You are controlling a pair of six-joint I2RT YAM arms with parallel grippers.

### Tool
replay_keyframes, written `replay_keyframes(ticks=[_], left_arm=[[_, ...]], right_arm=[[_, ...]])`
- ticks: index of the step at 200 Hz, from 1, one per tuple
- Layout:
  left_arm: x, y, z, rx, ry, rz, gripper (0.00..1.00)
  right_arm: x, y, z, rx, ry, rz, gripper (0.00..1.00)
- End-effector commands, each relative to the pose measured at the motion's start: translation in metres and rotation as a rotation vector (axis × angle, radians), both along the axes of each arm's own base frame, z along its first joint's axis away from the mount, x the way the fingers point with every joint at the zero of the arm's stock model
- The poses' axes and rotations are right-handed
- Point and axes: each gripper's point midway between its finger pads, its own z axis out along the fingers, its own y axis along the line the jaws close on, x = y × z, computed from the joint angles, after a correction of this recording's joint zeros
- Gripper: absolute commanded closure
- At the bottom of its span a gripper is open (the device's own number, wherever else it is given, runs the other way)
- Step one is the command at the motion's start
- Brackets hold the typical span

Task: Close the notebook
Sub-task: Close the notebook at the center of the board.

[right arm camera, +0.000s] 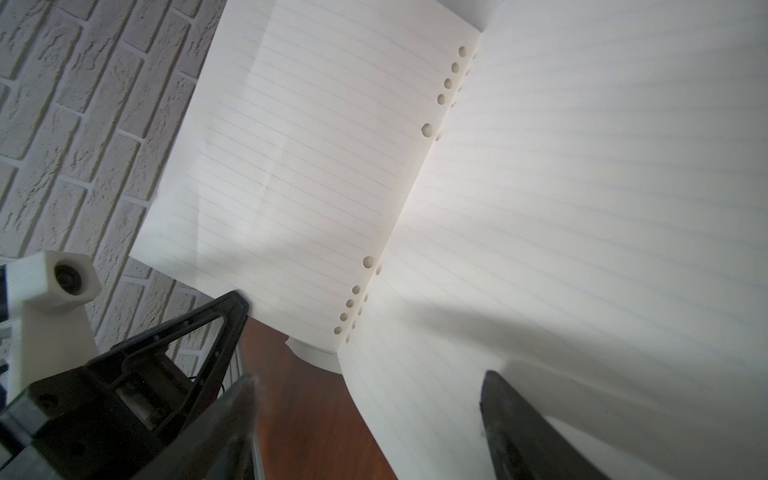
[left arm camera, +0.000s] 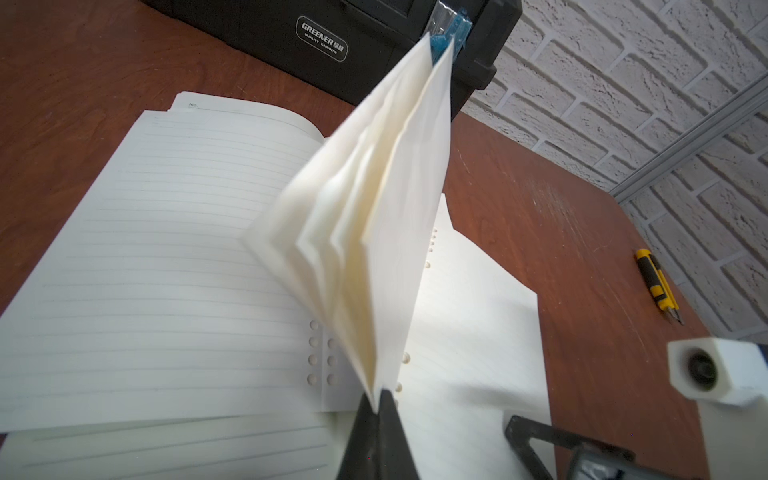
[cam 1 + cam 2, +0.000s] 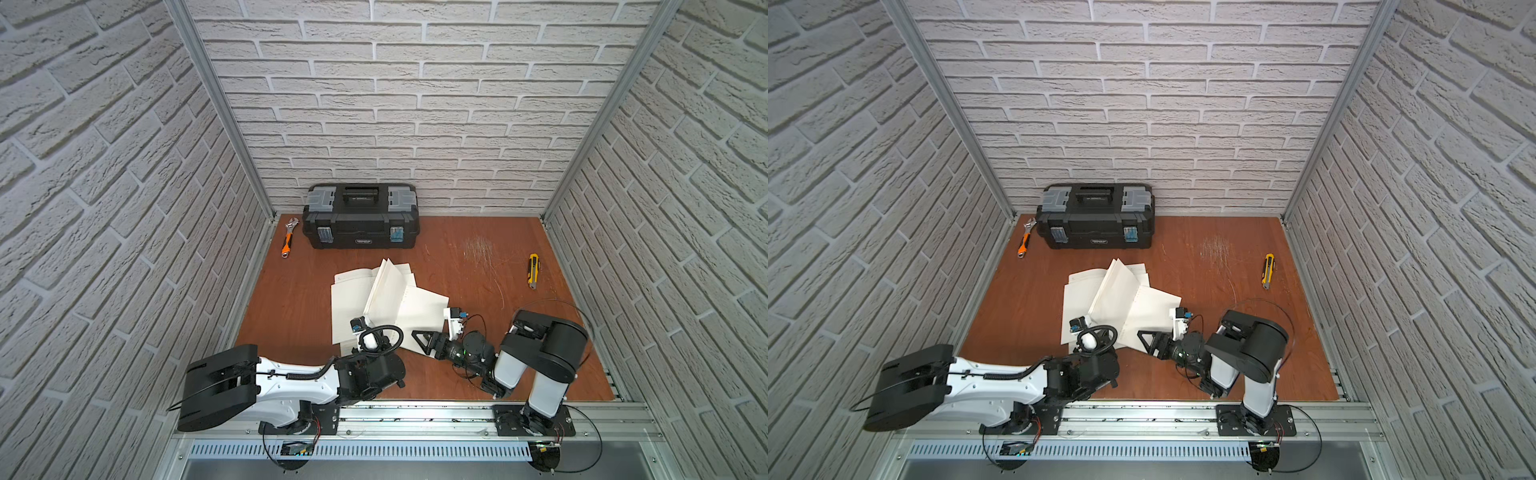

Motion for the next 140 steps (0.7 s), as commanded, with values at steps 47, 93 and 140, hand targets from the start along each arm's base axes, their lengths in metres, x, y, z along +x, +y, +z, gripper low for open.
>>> replay_keyframes(ticks=[47, 93, 140], left_arm=[[-0.001, -0.042, 0.034, 0.155, -0.092, -0.088, 1.0], [-0.003, -0.068, 0.03, 0.309, -0.128, -0.136, 1.0], [-0.008, -0.113, 0.032, 0.446, -0.18, -0.226, 1.0]], right_arm=[[-0.003, -0.087, 0.03, -0.643, 0.041, -0.102, 0.1], [-0.006, -0.152, 0.089, -0.691, -0.023, -0.238, 0.08], [-0.001, -0.168, 0.101, -0.701, -0.015, -0.277, 0.06]])
